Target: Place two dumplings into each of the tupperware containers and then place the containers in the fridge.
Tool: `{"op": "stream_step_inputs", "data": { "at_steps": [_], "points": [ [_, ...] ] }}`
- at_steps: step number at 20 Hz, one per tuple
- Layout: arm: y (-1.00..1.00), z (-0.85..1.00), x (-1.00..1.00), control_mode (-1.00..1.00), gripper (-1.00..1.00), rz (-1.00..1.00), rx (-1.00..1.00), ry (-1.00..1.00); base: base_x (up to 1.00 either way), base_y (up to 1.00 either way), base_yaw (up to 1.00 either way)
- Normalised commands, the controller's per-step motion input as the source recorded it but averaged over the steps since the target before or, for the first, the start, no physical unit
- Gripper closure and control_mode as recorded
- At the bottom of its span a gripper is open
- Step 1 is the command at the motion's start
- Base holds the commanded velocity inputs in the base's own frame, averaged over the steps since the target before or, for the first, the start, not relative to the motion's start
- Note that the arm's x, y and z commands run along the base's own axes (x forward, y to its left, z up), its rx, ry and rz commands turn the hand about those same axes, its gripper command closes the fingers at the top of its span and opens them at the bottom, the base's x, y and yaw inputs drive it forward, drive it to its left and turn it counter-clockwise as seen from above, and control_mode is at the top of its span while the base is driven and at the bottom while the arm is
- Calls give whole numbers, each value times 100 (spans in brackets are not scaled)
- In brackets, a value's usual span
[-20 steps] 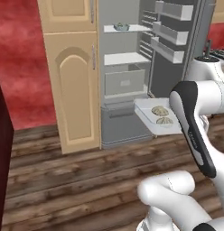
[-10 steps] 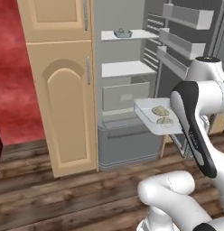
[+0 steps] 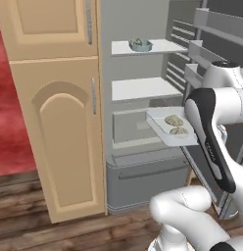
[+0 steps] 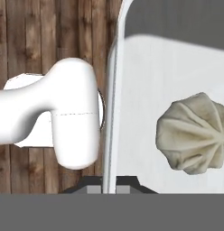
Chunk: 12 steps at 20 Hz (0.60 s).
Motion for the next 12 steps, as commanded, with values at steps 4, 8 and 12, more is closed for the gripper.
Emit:
{"op": "stream_step_inputs", "data": {
  "at_steps": [4,8,12],
  "points": [
    [0,0,0,100,100,0,0,0,79,-30,8],
    [0,0,0,100,100,0,0,0,71,-11,4],
    [0,0,0,100,100,0,0,0,66,-18,5]
  ]
}}
